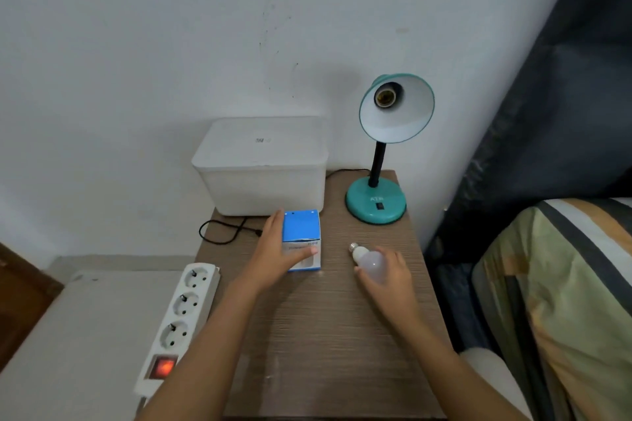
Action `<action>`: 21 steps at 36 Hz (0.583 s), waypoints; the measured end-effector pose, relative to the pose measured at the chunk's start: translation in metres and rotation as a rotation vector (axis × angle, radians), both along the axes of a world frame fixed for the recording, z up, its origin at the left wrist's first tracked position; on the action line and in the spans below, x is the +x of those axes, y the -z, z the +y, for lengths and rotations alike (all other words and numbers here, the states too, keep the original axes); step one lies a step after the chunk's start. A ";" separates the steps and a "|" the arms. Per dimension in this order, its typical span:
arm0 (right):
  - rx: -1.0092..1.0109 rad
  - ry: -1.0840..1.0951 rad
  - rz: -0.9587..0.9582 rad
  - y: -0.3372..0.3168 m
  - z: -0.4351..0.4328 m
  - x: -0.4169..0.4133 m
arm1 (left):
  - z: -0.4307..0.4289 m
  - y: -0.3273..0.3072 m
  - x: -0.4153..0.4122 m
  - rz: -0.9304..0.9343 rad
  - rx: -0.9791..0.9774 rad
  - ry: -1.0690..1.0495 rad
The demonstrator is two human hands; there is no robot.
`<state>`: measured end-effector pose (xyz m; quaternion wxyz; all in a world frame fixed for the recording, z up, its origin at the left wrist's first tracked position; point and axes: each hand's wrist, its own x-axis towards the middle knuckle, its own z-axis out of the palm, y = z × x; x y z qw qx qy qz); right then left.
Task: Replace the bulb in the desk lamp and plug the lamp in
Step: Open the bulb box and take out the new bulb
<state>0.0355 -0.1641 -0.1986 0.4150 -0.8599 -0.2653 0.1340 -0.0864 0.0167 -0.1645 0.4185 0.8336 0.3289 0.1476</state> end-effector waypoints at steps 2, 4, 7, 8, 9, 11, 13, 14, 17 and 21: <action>0.010 -0.009 0.003 0.004 0.001 0.001 | -0.002 0.000 0.000 -0.026 -0.028 -0.011; 0.019 -0.014 0.011 0.007 0.003 0.001 | -0.002 0.002 0.001 -0.053 -0.066 -0.017; 0.029 -0.021 0.023 0.009 0.005 0.001 | 0.001 0.009 0.002 -0.080 -0.091 -0.030; 0.030 -0.026 0.028 0.010 0.006 0.002 | 0.002 0.010 0.003 -0.088 -0.100 -0.034; 0.028 -0.032 0.033 0.010 0.007 0.002 | 0.003 0.012 0.004 -0.097 -0.105 -0.041; 0.023 -0.051 0.045 0.008 0.007 0.004 | 0.004 0.014 0.005 -0.113 -0.111 -0.045; 0.049 -0.077 0.027 0.003 0.009 0.006 | 0.004 0.014 0.004 -0.123 -0.111 -0.040; 0.076 -0.085 0.001 0.001 0.011 0.008 | 0.005 0.015 0.004 -0.131 -0.109 -0.040; 0.161 -0.112 -0.081 -0.013 0.021 0.014 | 0.003 0.017 0.002 -0.165 -0.103 -0.036; 0.180 -0.281 -0.162 -0.035 0.046 0.015 | 0.002 0.020 0.001 -0.200 -0.082 -0.042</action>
